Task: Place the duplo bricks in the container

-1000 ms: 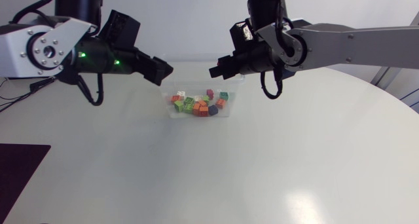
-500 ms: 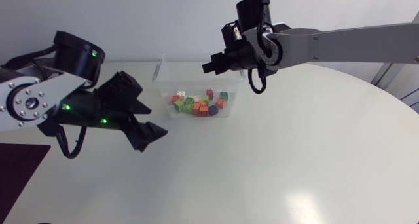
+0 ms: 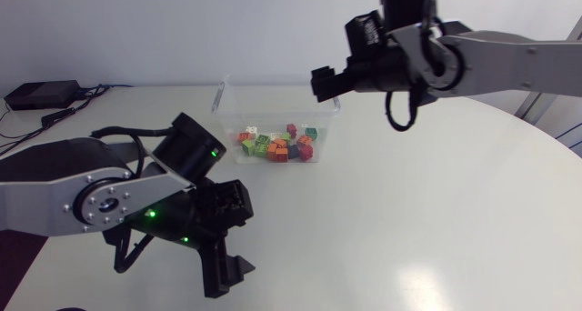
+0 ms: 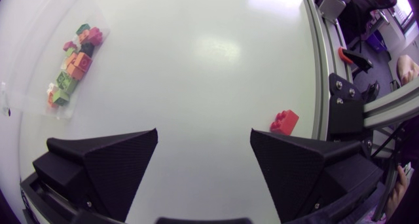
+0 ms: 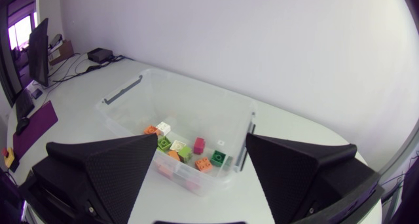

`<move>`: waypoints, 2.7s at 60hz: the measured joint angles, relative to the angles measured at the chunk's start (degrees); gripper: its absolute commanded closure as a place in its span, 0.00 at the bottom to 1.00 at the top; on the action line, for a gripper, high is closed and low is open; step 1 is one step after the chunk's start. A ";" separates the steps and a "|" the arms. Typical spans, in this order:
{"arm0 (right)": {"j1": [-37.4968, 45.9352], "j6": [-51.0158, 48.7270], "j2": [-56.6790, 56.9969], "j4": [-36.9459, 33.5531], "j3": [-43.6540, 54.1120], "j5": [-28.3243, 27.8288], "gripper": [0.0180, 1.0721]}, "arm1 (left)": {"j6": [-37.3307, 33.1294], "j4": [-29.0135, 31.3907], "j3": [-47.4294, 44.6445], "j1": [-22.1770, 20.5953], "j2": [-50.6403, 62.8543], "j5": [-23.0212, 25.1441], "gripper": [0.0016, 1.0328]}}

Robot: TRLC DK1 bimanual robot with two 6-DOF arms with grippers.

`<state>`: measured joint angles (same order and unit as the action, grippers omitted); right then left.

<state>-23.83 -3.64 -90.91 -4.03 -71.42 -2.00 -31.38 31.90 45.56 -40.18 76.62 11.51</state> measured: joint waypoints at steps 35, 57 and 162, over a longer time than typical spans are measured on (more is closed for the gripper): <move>14.36 -5.90 28.85 -6.95 26.38 -11.98 0.04 | -9.75 -2.27 -4.26 -15.89 7.78 -1.49 0.07; 22.82 -8.22 44.89 -12.55 33.18 -13.73 0.04 | -12.26 -3.54 -1.25 -18.40 12.31 -0.11 0.45; 19.93 -12.00 90.88 -0.66 66.42 4.83 0.05 | 10.93 -31.56 16.11 11.74 4.44 -10.51 0.90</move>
<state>-3.90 -15.64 -0.03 -4.69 -4.99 2.83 -20.45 0.34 61.67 -28.45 81.06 0.99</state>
